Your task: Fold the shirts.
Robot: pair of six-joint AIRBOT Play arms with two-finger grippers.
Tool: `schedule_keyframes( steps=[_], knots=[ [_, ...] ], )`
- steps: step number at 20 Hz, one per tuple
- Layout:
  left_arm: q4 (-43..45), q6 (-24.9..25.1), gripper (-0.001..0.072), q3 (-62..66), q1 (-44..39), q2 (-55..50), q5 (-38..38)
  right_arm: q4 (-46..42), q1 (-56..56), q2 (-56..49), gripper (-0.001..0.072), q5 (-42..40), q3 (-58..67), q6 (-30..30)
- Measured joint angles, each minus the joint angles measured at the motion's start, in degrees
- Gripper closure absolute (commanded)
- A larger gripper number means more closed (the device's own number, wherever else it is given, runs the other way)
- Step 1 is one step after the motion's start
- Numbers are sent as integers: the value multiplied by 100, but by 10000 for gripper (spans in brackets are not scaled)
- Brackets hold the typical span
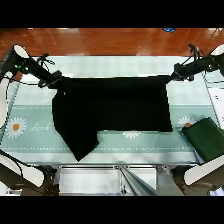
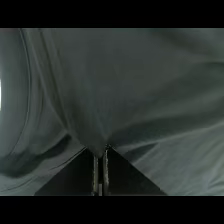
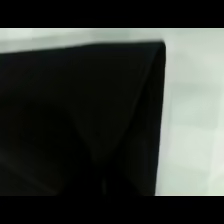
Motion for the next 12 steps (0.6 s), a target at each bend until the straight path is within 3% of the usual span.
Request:
schedule_keyframes(
  steps=[1,2,3,8,12],
  knots=[
    [26,28,633,-76,-13,-17,7,-22,0,-2,653,-4,-140,-17],
    [59,57,391,-138,-22,-37,11,-20,-4,-2,397,-55,-262,-22],
    [79,61,203,-173,-31,-44,4,-33,-7,-7,298,-118,-350,-15],
    [330,166,200,-151,149,92,-448,-66,-138,221,297,-149,-356,216],
    [452,205,199,-942,601,927,-415,-501,-461,1051,297,-155,-789,424]
  ],
)
